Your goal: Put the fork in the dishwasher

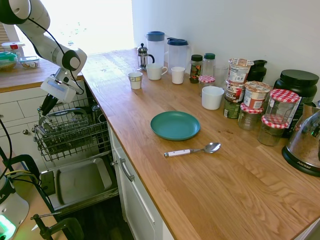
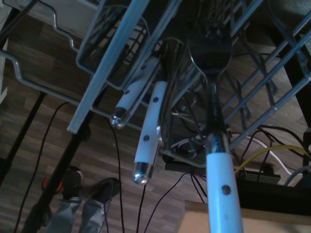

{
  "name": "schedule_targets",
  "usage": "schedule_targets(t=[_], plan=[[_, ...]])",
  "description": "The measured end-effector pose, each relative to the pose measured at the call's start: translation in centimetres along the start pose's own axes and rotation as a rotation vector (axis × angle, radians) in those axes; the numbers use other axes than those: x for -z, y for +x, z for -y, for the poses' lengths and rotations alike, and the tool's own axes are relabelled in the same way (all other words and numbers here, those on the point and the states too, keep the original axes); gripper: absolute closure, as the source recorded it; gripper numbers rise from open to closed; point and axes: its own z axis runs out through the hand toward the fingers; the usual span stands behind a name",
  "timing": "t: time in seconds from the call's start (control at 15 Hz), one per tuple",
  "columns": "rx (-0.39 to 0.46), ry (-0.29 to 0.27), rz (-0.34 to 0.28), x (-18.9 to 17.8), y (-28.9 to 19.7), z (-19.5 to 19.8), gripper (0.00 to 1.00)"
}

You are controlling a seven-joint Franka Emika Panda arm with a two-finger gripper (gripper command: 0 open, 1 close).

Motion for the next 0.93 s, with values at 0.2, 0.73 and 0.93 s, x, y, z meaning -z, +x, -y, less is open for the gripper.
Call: schedule_targets(t=[0.2,0.73,0.93], plan=[[-0.007,-0.015,0.015,-0.9,1.1,1.2,1.00],[-0.034,-0.058,0.036,-2.6,4.5,4.7,1.00],[-0.033,-0.065,0.043,-2.3,4.6,5.1,0.00]])
